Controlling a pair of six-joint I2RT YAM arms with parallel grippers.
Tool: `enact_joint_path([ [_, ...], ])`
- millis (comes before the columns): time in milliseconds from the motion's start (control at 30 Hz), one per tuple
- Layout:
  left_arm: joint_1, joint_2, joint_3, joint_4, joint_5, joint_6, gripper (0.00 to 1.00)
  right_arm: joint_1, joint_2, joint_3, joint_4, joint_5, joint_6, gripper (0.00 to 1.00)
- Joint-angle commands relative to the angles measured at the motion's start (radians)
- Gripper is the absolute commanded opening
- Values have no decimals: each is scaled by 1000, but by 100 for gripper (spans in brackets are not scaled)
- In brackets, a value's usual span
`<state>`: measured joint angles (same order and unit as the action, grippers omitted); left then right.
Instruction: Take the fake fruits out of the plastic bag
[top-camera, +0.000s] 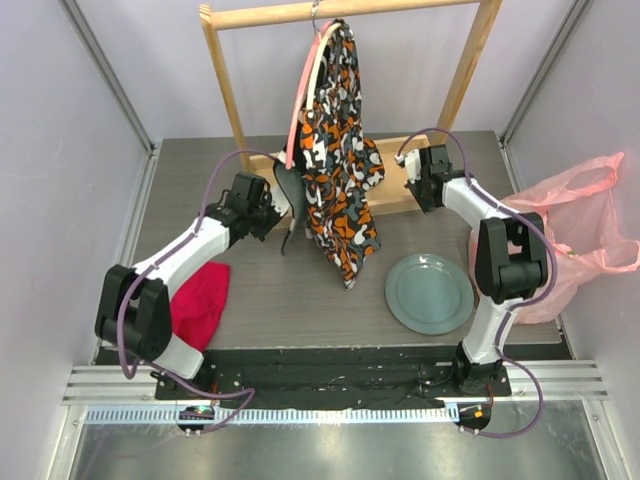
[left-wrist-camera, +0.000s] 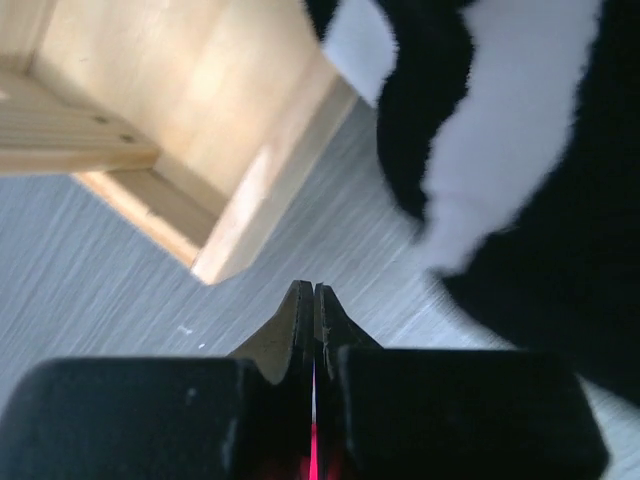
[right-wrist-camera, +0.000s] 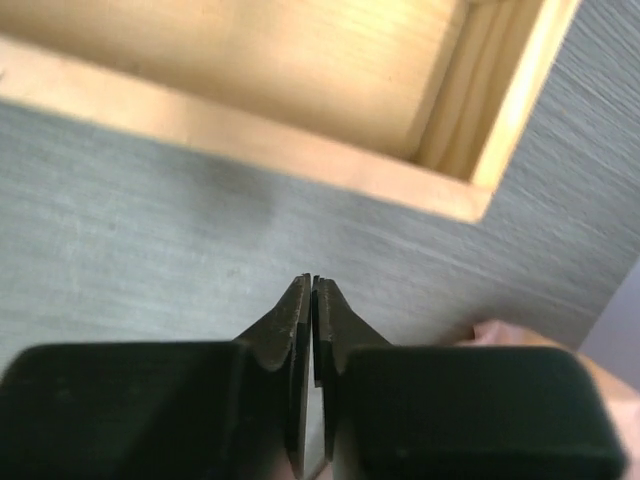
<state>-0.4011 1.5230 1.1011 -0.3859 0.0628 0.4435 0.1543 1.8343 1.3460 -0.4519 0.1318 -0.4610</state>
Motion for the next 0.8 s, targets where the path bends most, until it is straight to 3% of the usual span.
enact_joint_path([
  [0, -2, 87, 25, -71, 16, 9, 0, -2, 88, 109, -7, 14, 24, 5],
  [267, 70, 301, 184, -50, -55, 14, 0, -2, 207, 206, -18, 32, 62, 1],
  [500, 131, 491, 393, -54, -141, 0, 0, -1, 365, 387, -10, 48, 70, 1],
  [767, 180, 597, 558, -5, -233, 26, 0, 33, 465, 545, 18, 68, 73, 1],
])
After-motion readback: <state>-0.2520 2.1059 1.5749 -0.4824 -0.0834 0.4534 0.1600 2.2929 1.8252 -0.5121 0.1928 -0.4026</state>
